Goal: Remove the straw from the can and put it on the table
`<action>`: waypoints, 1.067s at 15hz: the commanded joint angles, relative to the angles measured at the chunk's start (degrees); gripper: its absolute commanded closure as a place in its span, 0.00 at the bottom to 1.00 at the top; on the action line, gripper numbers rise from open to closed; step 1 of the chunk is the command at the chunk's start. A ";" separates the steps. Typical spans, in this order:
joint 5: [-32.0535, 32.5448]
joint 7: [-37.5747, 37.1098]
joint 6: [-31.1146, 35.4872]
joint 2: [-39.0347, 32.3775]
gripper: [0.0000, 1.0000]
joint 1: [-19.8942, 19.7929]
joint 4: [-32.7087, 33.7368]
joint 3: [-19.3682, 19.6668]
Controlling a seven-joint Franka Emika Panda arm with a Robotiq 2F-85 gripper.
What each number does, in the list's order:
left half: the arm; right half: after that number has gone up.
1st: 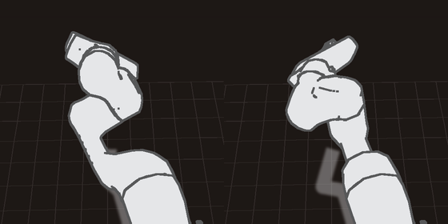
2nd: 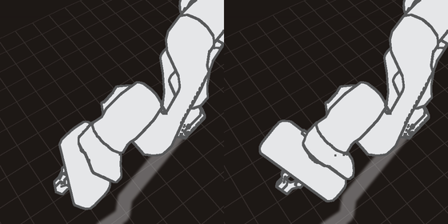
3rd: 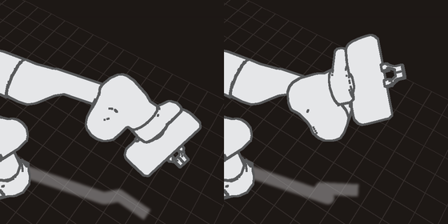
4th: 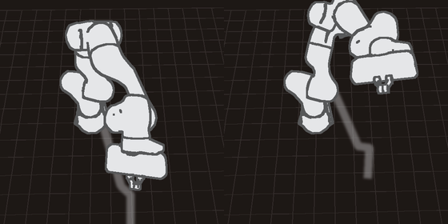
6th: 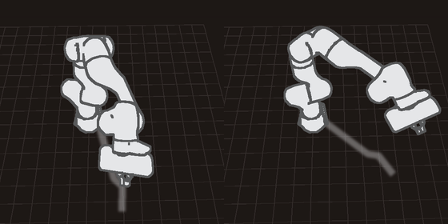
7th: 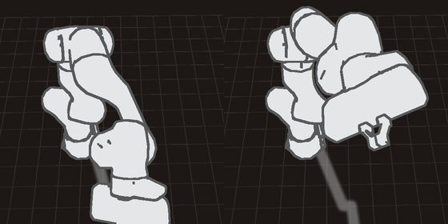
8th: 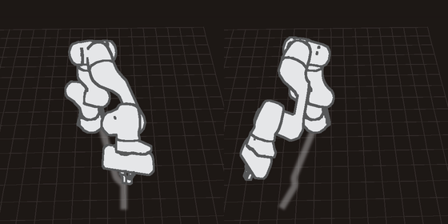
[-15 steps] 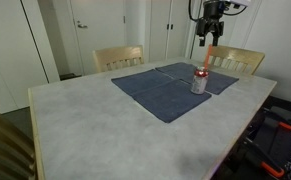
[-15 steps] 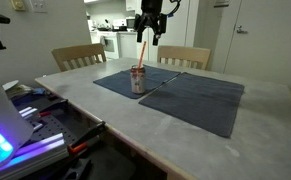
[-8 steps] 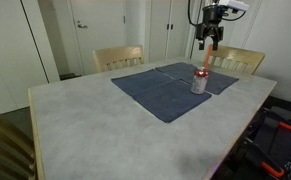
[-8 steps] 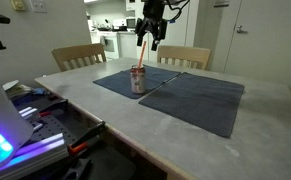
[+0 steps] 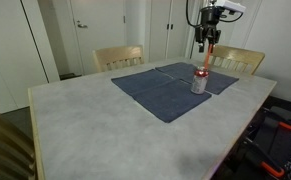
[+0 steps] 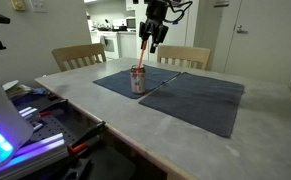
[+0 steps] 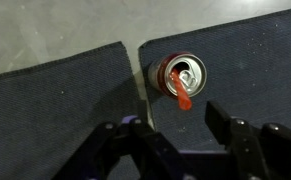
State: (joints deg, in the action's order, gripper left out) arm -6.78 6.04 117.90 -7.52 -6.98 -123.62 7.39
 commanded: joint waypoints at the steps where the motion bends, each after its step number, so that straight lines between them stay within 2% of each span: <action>1: -1.08 1.27 -4.10 -2.57 0.67 -0.92 3.35 -0.20; 5: 0.22 1.08 -8.50 -3.58 0.49 -0.82 4.71 -0.26; 6: 0.40 0.98 -9.56 -3.84 0.51 -0.77 5.03 -0.29; 7: 0.37 1.06 -11.20 -4.21 0.58 -0.81 5.54 -0.31; 8: 0.58 1.00 -12.58 -4.51 0.38 -0.77 5.91 -0.32; 10: 0.53 1.12 -14.81 -4.85 0.35 -0.79 6.52 -0.35; 11: 0.48 1.16 -15.35 -4.96 0.47 -0.79 6.69 -0.37; 12: 0.44 1.24 -15.68 -5.00 0.67 -0.78 6.89 -0.39; 13: 0.38 1.08 -15.51 -5.03 0.68 -0.78 6.96 -0.38; 16: -0.11 0.85 -14.94 -5.03 0.89 -0.84 7.13 -0.37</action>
State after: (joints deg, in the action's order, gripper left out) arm -6.54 6.07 104.36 -11.14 -7.12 -118.51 7.38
